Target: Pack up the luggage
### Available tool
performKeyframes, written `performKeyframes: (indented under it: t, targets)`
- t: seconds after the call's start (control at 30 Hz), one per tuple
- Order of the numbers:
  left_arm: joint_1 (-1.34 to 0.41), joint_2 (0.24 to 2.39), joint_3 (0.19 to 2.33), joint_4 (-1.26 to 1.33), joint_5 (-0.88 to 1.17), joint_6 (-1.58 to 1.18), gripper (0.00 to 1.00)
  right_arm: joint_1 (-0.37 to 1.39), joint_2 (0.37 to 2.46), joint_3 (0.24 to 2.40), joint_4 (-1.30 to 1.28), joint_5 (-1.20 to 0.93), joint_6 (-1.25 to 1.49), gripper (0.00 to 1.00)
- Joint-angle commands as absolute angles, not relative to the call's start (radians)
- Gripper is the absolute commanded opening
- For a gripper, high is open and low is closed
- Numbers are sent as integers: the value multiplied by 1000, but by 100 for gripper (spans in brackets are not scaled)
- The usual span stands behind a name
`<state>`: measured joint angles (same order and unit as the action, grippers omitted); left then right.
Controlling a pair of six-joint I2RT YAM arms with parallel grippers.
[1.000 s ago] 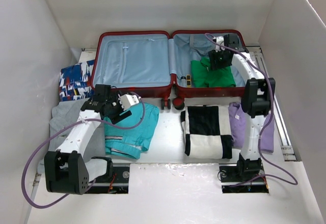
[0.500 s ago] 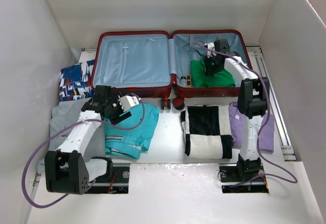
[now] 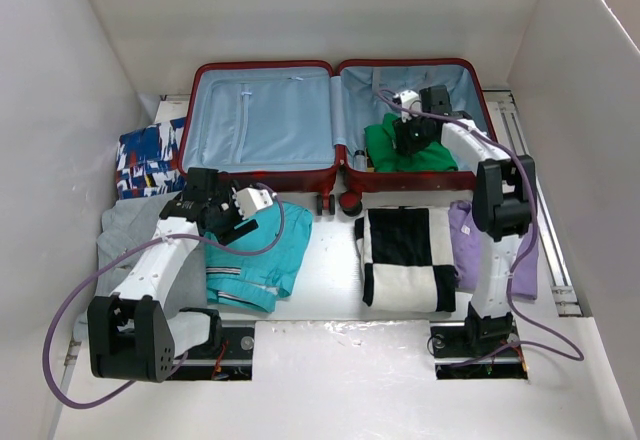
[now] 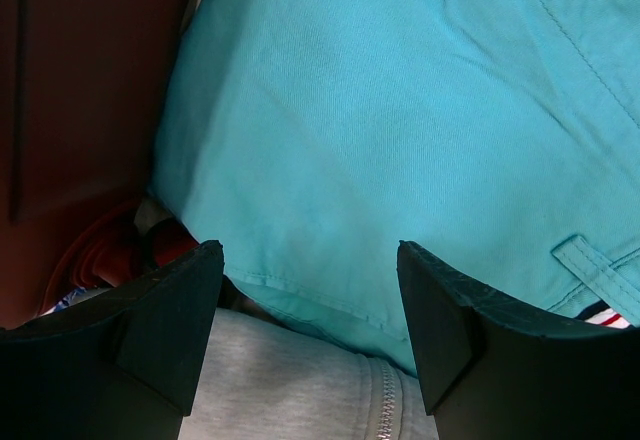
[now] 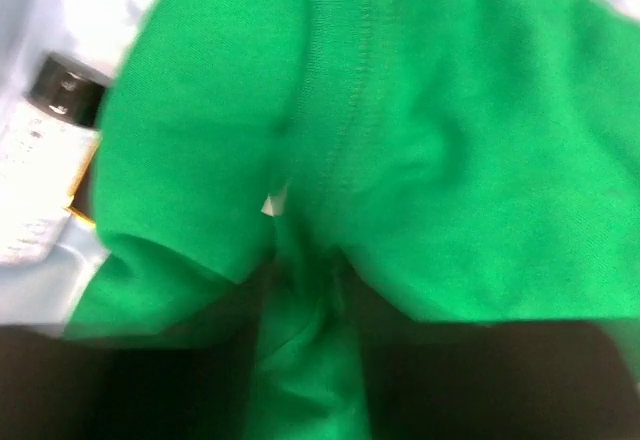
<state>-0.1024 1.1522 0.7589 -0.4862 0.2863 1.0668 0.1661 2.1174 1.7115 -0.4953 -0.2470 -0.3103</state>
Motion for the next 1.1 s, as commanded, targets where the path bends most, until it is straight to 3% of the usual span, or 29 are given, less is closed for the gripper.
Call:
performKeyframes:
  t: [0.0, 0.07, 0.1, 0.13, 0.37, 0.53, 0.67, 0.7, 0.73, 0.93, 1.0, 1.07]
  targets:
    - [-97, 1140, 746, -480, 288, 1083, 67, 173, 2129, 1732, -505, -368, -336, 55]
    - [-97, 1140, 746, -480, 288, 1083, 67, 155, 2129, 1744, -517, -390, -336, 75]
    - [-97, 1140, 746, -480, 288, 1083, 67, 155, 2120, 1744, -517, -400, -336, 95]
    - [-97, 1140, 746, -480, 288, 1083, 67, 146, 2106, 1744, -517, -419, -336, 100]
    - [-97, 1140, 746, -480, 279, 1083, 67, 101, 1985, 1830, -483, -462, -301, 100]
    - [-97, 1140, 756, -480, 279, 1074, 67, 45, 2094, 1972, -497, -436, -223, 100]
    - [-97, 1140, 765, -489, 279, 1065, 67, 34, 2268, 2090, -577, -402, -177, 41]
    - [-97, 1140, 765, -489, 279, 1065, 67, 34, 2284, 2100, -577, -402, -167, 10]
    - [-97, 1140, 765, -489, 279, 1065, 67, 34, 2295, 2100, -577, -388, -167, 4]
    - [-97, 1140, 765, -499, 279, 1065, 67, 25, 2327, 2080, -577, -354, -143, 3]
    - [-97, 1140, 765, -499, 279, 1065, 67, 25, 2327, 2103, -606, -364, -143, 6]
    - [-97, 1140, 775, -499, 279, 1065, 67, 25, 2278, 2103, -617, -364, -167, 16]
